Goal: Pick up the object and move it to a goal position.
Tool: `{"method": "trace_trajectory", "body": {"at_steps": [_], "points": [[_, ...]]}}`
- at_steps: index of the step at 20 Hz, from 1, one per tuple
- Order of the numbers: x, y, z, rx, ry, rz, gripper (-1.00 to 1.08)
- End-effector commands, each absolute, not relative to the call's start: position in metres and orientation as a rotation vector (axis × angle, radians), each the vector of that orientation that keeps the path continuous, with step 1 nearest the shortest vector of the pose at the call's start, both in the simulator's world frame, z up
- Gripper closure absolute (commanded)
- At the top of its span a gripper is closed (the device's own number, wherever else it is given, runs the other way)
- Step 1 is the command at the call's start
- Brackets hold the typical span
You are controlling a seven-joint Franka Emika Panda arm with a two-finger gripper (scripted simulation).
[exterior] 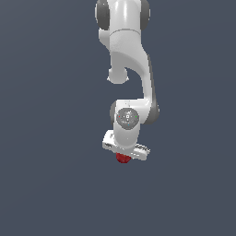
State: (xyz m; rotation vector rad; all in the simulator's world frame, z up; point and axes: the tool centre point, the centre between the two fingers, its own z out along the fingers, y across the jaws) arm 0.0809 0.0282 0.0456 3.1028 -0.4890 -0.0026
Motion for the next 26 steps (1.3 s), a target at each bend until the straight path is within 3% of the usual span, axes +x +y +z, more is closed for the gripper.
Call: {"method": "trace_trajectory", "body": {"at_steps": [1, 12, 26], "points": [[0.078, 0.03, 0.046, 3.103, -0.488, -0.002, 1.08], [0.045, 0.043, 0.051, 3.103, -0.488, -0.002, 1.08], [-0.041, 0.079, 0.064, 3.103, -0.488, -0.001, 1.08]]}}
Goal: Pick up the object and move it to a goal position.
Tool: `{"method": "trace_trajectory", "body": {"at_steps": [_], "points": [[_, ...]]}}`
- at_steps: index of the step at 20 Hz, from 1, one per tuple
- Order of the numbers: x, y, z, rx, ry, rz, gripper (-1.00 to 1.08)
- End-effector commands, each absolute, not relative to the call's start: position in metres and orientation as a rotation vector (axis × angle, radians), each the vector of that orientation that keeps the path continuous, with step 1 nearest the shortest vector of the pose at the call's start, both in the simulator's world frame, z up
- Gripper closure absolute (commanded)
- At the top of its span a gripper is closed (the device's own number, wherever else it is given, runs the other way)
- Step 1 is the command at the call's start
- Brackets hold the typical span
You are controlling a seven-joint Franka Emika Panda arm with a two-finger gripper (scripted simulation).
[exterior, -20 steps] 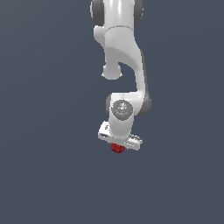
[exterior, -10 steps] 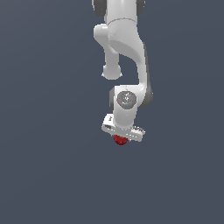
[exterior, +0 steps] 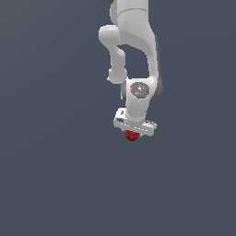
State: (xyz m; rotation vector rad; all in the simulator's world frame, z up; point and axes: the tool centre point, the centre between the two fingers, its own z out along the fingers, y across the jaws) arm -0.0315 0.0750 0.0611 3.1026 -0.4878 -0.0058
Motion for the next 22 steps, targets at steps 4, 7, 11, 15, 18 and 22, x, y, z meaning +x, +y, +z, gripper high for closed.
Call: {"method": "trace_trajectory", "body": {"at_steps": [4, 7, 11, 15, 18, 22], "points": [[-0.069, 0.092, 0.068, 3.103, -0.488, -0.001, 1.08], [-0.088, 0.1, 0.071, 3.104, -0.488, -0.001, 1.08], [-0.109, 0.109, 0.074, 3.104, -0.488, -0.001, 1.08], [-0.124, 0.116, 0.077, 3.104, -0.488, -0.001, 1.08], [-0.131, 0.119, 0.078, 3.104, -0.488, -0.001, 1.08], [-0.134, 0.121, 0.078, 3.104, -0.488, -0.001, 1.08]]}}
